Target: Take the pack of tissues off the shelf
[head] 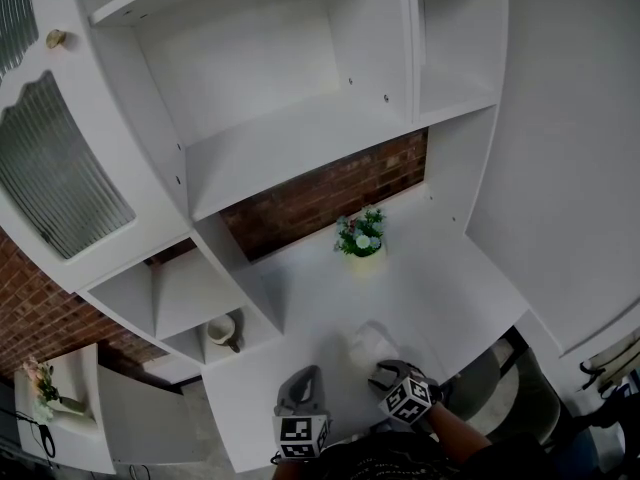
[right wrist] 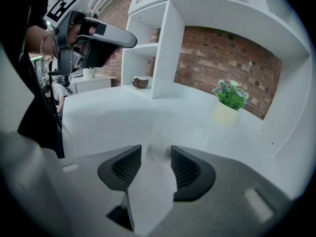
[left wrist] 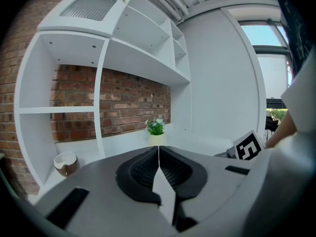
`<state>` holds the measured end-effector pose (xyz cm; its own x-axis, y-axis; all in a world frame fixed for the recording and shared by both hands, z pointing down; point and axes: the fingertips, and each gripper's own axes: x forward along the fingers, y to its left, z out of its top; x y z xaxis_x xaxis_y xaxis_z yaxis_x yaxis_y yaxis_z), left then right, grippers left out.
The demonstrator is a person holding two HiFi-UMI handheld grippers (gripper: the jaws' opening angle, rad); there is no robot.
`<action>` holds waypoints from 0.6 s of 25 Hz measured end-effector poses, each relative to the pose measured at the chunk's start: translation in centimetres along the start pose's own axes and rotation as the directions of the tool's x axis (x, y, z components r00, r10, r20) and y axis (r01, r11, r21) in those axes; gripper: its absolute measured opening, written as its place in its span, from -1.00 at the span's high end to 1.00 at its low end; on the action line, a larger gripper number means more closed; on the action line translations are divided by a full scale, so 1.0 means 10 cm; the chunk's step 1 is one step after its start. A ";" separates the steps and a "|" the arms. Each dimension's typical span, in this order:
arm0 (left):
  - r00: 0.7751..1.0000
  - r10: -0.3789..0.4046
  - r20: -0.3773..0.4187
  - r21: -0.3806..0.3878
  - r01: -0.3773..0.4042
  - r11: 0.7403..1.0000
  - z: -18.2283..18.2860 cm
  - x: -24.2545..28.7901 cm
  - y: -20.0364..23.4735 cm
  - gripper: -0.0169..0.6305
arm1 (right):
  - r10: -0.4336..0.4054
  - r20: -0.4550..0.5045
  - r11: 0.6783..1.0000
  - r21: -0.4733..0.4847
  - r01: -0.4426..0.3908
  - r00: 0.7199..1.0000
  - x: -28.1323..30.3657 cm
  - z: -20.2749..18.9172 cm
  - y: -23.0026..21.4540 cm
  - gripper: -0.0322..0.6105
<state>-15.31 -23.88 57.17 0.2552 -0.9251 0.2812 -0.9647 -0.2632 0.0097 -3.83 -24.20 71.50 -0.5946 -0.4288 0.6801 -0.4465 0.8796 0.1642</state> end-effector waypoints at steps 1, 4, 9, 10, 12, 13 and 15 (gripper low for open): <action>1.000 -0.001 0.000 -0.002 0.001 1.000 0.00 0.01 0.00 0.91 | 0.013 -0.002 1.000 0.009 -0.013 1.000 0.00 0.01 0.01 0.29; 1.000 -0.004 -0.001 -0.004 0.004 1.000 -0.01 0.02 -0.02 0.91 | 0.034 0.016 0.997 0.062 -0.035 0.999 -0.08 0.07 0.02 0.15; 1.000 -0.008 -0.011 -0.014 0.008 1.000 -0.05 0.04 -0.03 0.91 | 0.048 0.084 0.985 0.159 -0.061 0.995 -0.26 0.24 0.00 -0.11; 1.000 -0.011 -0.011 -0.016 0.011 1.000 -0.05 0.04 -0.04 0.91 | 0.027 0.100 0.982 0.183 -0.045 0.995 -0.30 0.27 -0.04 -0.13; 1.000 -0.016 -0.010 -0.016 0.016 1.000 -0.06 0.06 -0.05 0.91 | -0.041 0.133 0.971 0.238 0.008 0.990 -0.39 0.33 -0.16 -0.17; 1.000 -0.017 -0.009 -0.015 0.017 1.000 -0.07 0.06 -0.05 0.91 | -0.074 0.150 0.964 0.266 0.032 0.986 -0.43 0.36 -0.23 -0.19; 1.000 -0.023 -0.006 -0.017 0.023 1.000 -0.05 0.07 -0.07 0.91 | -0.136 0.184 0.943 0.324 0.070 0.974 -0.54 0.41 -0.36 -0.25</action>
<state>-14.47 -24.17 57.85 0.2768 -0.9173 0.2864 -0.9596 -0.2794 0.0326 -1.80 -25.89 64.28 -0.6412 -0.5748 0.5084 -0.6796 0.7330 -0.0285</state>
